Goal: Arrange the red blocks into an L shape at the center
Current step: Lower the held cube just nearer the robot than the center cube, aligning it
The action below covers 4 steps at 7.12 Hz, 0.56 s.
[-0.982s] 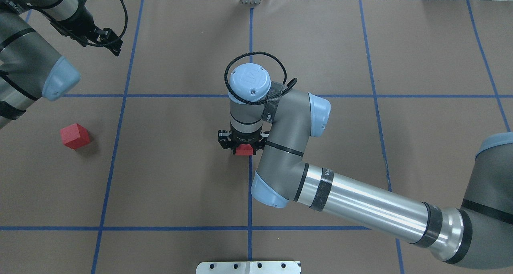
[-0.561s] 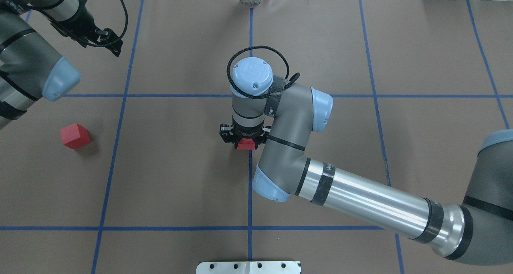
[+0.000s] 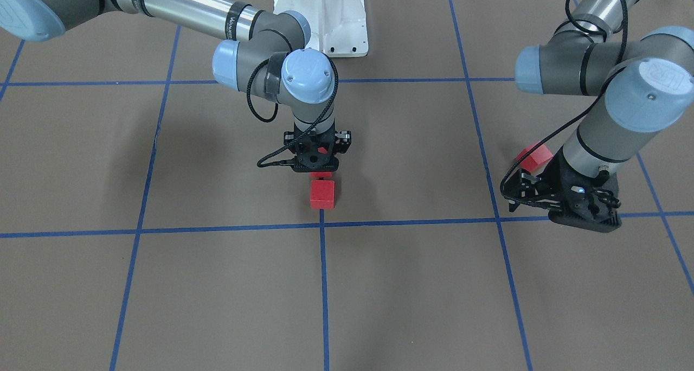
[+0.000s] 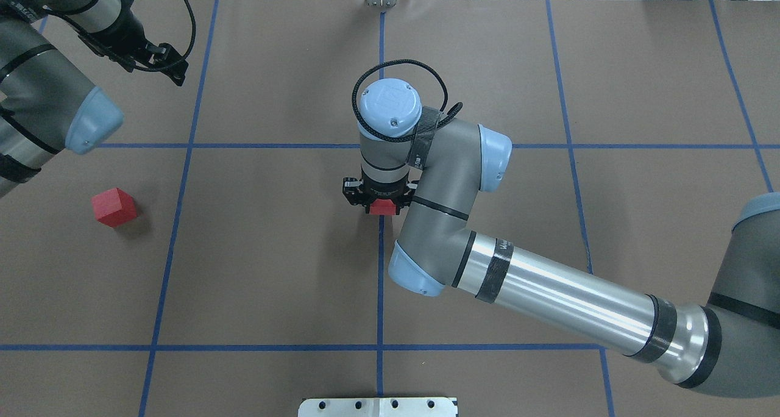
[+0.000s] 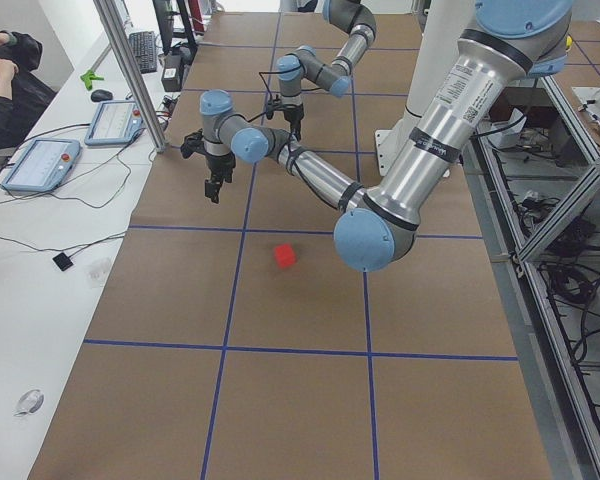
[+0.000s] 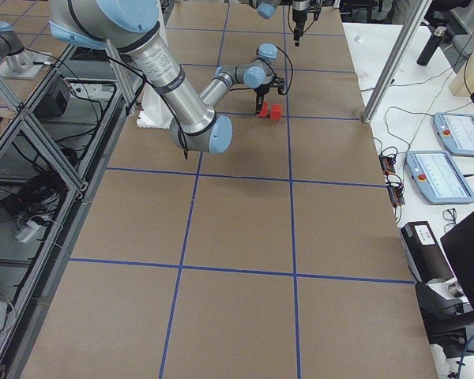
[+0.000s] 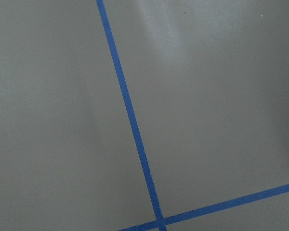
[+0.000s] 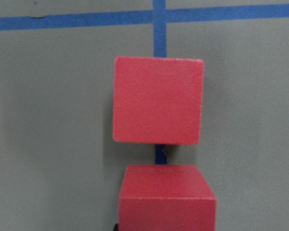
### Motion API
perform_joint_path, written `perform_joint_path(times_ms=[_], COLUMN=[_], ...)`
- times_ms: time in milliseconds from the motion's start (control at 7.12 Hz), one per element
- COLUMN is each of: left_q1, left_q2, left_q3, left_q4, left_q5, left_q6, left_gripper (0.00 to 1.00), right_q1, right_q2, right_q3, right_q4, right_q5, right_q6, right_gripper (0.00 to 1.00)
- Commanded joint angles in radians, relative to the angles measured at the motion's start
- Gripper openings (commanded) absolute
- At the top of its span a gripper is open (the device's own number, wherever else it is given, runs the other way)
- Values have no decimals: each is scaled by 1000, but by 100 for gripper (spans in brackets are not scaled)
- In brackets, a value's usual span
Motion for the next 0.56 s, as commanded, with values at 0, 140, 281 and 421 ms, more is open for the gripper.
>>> perform_joint_path(times_ms=[0,140,281,421], left_q1=[0,0,0,0], left_q2=[2,0,2,2], left_q3=[1,1,1,3], left_q4=[1,1,0,0], left_q5=[0,0,0,0], left_q6=[1,1,1,3], left_gripper=[100,100,100,100], right_q1=[0,0,0,0], right_q2=[1,1,2,2], right_q3=[-6,-6,-6,-6], right_q4=[0,2,6,21], right_q5=[-5,-7,-23,-40], right_q6=[-2,-3,-4,-4], right_gripper=[0,0,0,0])
